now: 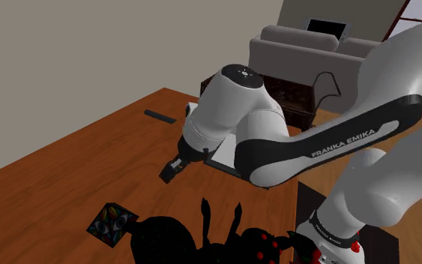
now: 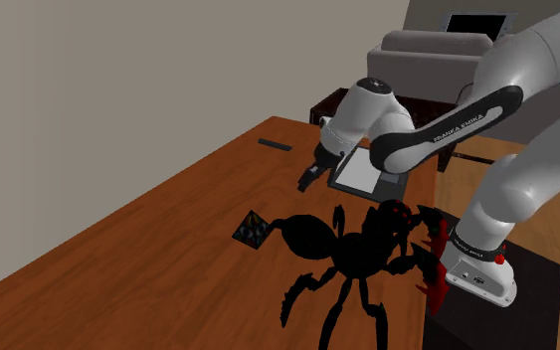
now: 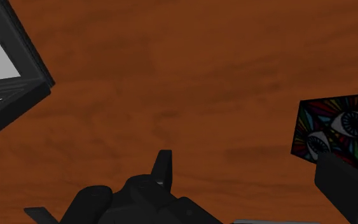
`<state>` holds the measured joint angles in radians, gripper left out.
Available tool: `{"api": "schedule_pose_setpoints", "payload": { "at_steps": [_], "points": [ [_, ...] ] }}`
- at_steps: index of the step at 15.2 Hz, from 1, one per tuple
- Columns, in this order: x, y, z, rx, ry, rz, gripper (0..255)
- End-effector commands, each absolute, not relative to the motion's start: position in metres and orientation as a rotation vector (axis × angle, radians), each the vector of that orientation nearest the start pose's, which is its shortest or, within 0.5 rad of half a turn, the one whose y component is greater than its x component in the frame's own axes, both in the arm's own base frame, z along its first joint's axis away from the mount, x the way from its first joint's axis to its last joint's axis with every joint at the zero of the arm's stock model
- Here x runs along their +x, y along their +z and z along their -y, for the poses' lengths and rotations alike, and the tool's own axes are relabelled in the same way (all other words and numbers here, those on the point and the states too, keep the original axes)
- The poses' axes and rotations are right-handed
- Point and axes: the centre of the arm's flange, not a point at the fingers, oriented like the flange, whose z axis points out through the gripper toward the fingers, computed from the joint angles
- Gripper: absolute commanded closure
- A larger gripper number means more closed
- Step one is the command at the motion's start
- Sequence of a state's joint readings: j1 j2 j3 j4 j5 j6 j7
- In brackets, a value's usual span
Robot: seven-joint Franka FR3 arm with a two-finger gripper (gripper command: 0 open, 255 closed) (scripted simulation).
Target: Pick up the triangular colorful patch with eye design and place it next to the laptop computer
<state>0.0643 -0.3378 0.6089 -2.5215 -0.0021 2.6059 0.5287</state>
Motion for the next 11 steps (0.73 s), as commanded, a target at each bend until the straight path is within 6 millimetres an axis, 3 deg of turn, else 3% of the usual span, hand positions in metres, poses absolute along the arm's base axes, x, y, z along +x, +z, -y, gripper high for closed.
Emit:
{"api": "schedule_pose_setpoints", "payload": {
  "at_steps": [1,11],
  "points": [
    [0.369,0.406,-0.312,-3.003,-0.654,0.235,0],
    [0.391,0.363,-0.425,-2.911,-0.782,0.249,0]
  ]
}}
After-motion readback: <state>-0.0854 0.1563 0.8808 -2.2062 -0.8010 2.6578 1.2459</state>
